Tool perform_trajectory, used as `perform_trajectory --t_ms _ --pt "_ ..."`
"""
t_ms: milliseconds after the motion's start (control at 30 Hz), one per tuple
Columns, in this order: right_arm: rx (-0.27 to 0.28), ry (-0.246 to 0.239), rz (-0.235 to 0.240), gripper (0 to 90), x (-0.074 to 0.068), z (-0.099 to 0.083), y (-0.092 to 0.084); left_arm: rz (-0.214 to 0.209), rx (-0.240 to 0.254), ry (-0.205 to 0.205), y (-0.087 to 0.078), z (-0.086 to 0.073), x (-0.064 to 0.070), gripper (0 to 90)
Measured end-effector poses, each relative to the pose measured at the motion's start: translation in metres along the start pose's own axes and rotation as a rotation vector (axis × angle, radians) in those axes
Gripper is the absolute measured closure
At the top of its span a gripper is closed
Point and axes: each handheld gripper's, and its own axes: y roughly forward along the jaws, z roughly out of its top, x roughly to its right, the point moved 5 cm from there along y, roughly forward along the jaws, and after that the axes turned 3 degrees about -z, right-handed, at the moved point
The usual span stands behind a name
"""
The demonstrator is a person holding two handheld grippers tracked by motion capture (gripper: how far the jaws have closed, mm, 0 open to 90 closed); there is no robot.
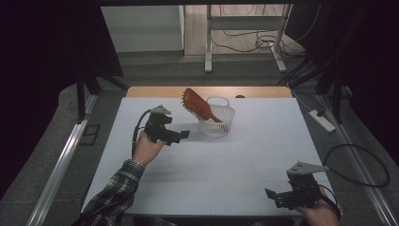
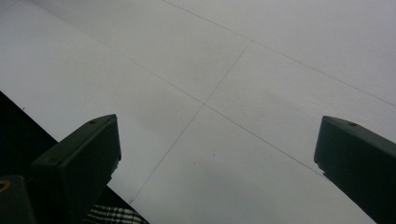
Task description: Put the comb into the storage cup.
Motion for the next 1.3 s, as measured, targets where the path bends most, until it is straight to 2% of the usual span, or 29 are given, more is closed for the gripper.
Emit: perform_trajectory --t_ms 167,567,1067,1300 --pt "0.003 -0.001 0.002 0.9 0.000 0.000 0.000 -0.006 -0.013 0.003 -0.002 -0.008 0.002 0.0" --pt "0.005 -0.003 0.004 0.9 0.000 0.000 -0.001 0.031 -0.030 0.030 -0.014 -0.025 0.006 0.0" --pt "0.005 -0.005 0.006 0.9 -0.001 0.000 -0.001 0.037 -0.012 0.019 -0.031 -0.038 0.010 0.0" --pt "0.006 -0.005 0.006 0.9 -0.001 0.000 -0.001 0.053 0.000 0.020 -0.043 -0.046 0.012 0.0"
